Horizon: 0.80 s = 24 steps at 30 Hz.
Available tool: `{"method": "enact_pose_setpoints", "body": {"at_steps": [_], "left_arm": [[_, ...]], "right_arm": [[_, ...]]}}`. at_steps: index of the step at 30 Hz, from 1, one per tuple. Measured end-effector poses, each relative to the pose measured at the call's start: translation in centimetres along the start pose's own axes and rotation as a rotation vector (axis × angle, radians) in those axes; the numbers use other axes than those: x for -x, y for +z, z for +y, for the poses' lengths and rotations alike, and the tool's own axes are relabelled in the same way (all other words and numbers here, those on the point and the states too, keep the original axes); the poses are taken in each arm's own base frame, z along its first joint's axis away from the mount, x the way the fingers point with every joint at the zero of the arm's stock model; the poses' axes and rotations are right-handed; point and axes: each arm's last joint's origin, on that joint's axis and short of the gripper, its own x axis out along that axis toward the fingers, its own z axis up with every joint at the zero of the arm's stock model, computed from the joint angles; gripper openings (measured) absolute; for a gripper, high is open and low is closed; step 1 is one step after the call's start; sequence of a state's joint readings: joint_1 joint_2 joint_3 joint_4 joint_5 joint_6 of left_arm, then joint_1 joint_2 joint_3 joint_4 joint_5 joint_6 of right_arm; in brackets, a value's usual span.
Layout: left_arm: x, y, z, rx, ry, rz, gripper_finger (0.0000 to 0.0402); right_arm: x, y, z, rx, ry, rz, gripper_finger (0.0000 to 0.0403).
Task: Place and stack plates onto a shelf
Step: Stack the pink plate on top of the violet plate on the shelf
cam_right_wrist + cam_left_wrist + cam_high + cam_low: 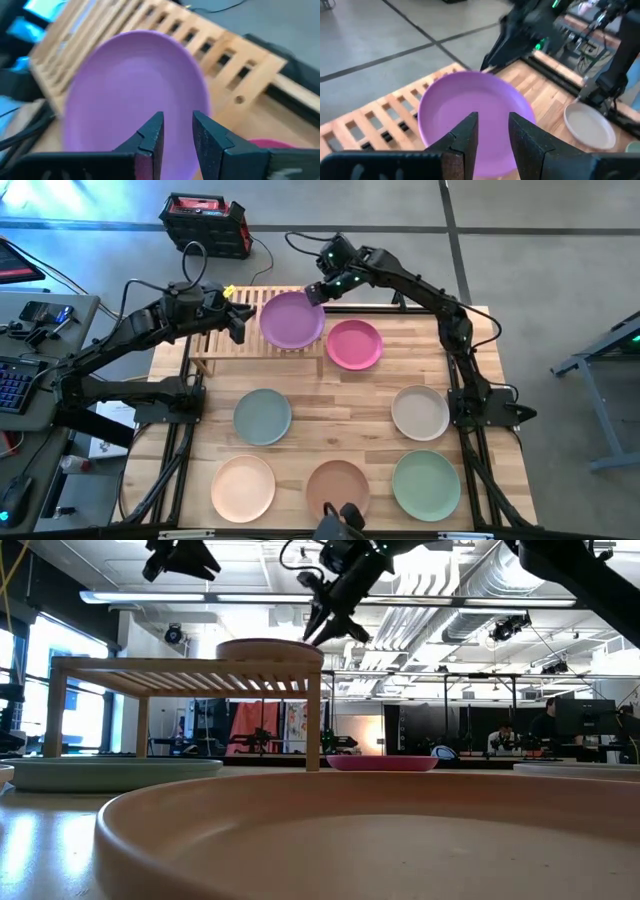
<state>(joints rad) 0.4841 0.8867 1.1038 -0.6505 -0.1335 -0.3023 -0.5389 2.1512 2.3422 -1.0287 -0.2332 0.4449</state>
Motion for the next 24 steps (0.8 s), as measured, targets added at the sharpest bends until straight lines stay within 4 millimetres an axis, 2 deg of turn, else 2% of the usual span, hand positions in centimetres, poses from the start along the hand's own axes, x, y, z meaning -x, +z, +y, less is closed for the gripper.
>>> {"method": "enact_pose_setpoints", "body": {"at_steps": [6,14,19,24], "left_arm": [[0.1,-0.8,0.2,-0.041,-0.001,0.091,0.0097],[0.3,-1.7,0.2,-0.092,-0.084,0.203,0.0097],[0.4,-2.3,0.3,-0.111,-0.085,0.265,0.0097],[0.5,-2.6,0.4,-0.118,-0.077,0.299,0.0097]], "right_arm": [[2.4,-0.6,0.9,0.047,0.133,0.072,0.0081],[5.4,-4.5,4.5,0.145,0.107,0.240,0.0081],[5.4,-6.9,7.7,0.231,0.073,0.270,0.0081],[5.3,-10.2,11.2,0.311,0.080,0.357,0.0081]]}}
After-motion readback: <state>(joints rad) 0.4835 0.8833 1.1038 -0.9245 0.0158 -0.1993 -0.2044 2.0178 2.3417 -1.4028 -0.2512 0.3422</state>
